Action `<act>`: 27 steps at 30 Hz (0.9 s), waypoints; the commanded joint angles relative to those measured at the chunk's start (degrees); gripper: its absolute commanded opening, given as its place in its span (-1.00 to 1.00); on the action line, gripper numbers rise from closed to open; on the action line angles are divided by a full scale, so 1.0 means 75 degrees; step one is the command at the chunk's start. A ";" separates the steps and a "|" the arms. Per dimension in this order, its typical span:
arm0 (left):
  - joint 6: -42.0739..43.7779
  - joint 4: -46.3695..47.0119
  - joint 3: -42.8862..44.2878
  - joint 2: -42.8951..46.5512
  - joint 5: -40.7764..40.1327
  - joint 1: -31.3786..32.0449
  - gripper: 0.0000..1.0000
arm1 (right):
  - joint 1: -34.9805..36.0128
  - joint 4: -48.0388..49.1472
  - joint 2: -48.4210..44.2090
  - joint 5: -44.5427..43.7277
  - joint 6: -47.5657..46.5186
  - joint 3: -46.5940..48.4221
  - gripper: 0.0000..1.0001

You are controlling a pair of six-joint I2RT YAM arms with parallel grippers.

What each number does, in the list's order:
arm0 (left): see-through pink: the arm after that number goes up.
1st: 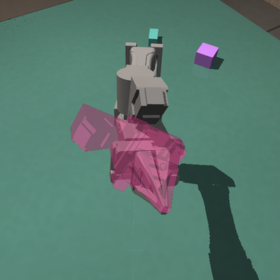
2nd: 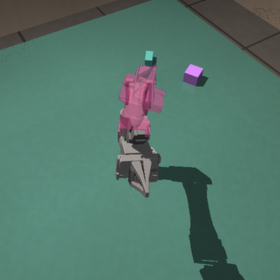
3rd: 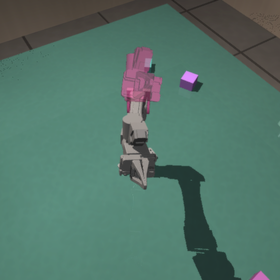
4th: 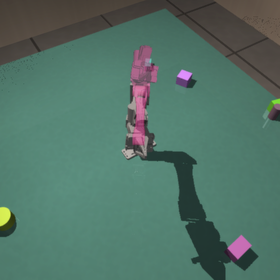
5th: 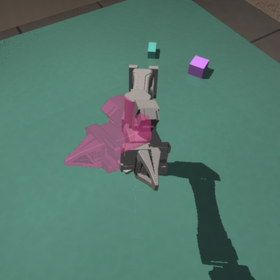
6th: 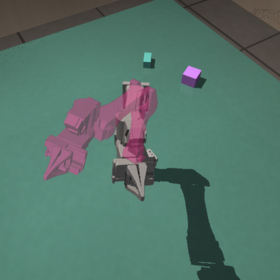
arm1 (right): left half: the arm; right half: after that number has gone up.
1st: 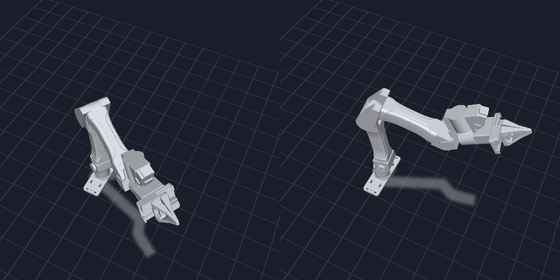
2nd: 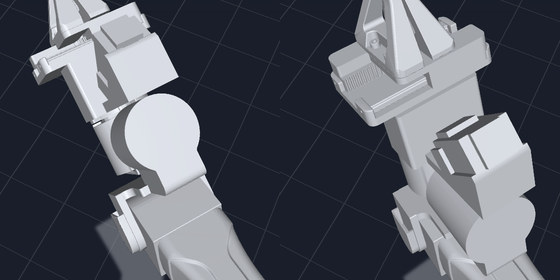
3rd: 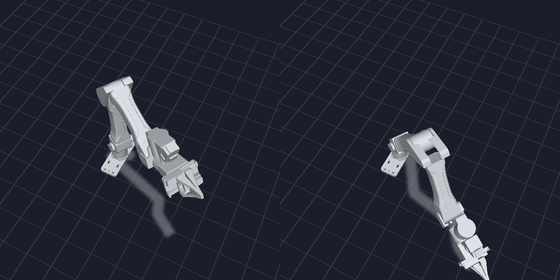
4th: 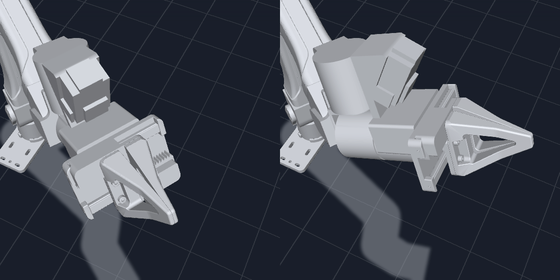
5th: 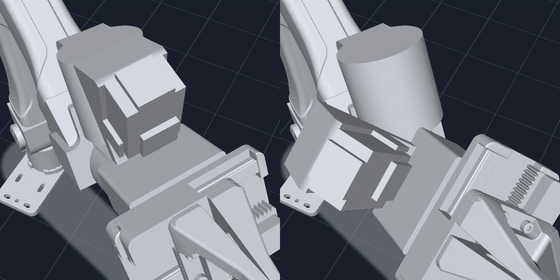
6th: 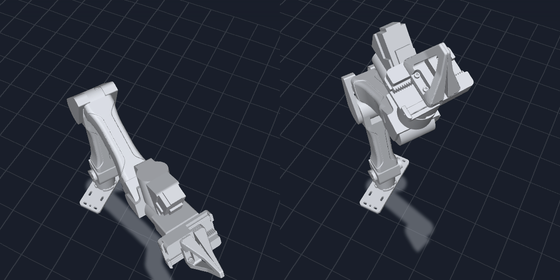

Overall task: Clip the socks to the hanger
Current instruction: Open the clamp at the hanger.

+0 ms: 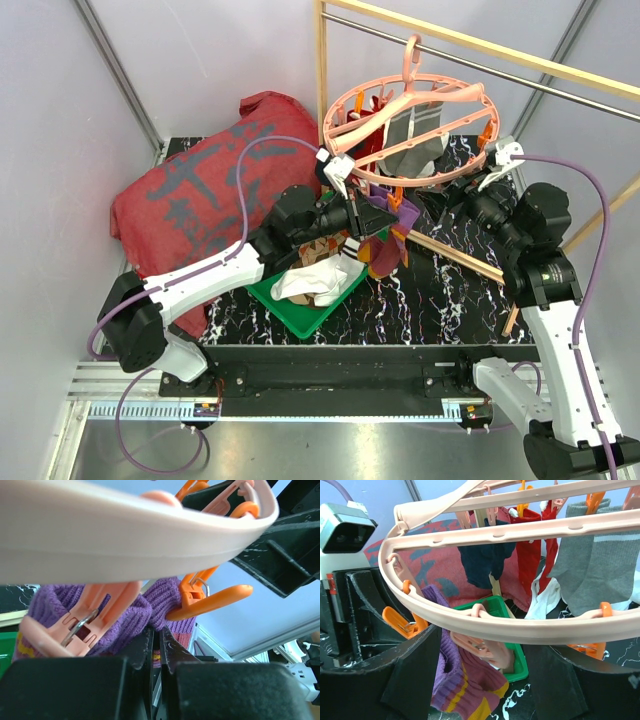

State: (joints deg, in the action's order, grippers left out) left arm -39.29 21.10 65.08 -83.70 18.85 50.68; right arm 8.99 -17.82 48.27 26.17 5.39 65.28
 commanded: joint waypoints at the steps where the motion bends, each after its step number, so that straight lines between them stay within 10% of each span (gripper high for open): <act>1: 0.0047 0.0128 0.0405 0.0355 -0.0006 0.0064 -0.89 | 0.0031 0.0572 -0.0155 -0.0173 -0.0261 -0.0184 0.47; 27: 0.0176 -0.0095 0.0533 0.0379 -0.0123 0.0239 -0.89 | 0.0242 0.0841 0.0056 -0.0795 -0.0672 -0.0278 0.26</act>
State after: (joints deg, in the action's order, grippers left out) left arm -39.03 18.85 66.22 -83.59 18.24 52.07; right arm 9.93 -14.87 48.25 21.67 1.48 63.29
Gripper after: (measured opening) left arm 0.060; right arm 0.675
